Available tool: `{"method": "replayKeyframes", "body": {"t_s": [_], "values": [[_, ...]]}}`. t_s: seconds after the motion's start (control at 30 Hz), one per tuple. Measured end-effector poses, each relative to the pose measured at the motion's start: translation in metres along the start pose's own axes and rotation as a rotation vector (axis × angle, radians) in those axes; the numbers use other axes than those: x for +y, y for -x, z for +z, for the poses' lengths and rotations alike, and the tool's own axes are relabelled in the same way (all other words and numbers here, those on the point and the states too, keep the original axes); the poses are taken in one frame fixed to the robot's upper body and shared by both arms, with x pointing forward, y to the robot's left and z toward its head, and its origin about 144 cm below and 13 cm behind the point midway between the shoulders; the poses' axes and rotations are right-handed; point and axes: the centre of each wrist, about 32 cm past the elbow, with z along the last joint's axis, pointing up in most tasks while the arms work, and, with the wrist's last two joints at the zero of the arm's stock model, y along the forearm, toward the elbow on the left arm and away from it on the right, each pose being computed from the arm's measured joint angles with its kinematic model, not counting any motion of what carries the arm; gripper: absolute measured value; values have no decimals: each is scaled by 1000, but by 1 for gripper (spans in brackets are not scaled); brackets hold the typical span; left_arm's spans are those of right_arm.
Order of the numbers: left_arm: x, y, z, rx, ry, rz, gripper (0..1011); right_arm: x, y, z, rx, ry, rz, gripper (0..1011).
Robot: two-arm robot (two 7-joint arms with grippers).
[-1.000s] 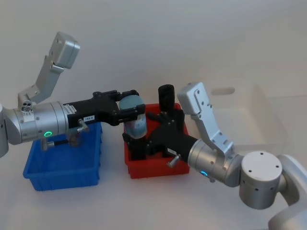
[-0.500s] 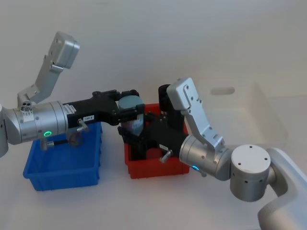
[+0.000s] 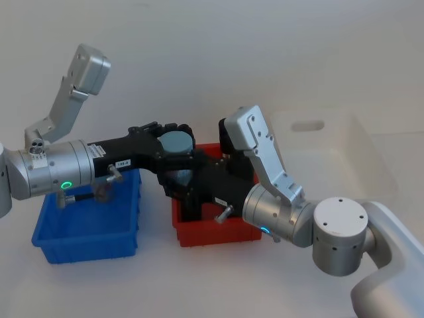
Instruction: Pick the cotton swabs from the blue box and place them into the white box.
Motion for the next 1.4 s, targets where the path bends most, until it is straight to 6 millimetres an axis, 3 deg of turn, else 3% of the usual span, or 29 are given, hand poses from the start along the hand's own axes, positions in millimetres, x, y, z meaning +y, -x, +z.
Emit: {"method": "replayKeyframes", "body": {"t_s": [0.07,0.37,0.67,1.4], "values": [[0,0,0,0,0,0,1004,0,0,0,1,0,-5,652],[0,0,0,0,0,0,1004,-3,1,1,-3,0,-40,652],[0,0,0,0,0,0,1004,-19,2,3,-17,-12,-135,652],[0,0,0,0,0,0,1004,-99,-21,-2,21,-72,-462,652]]}}
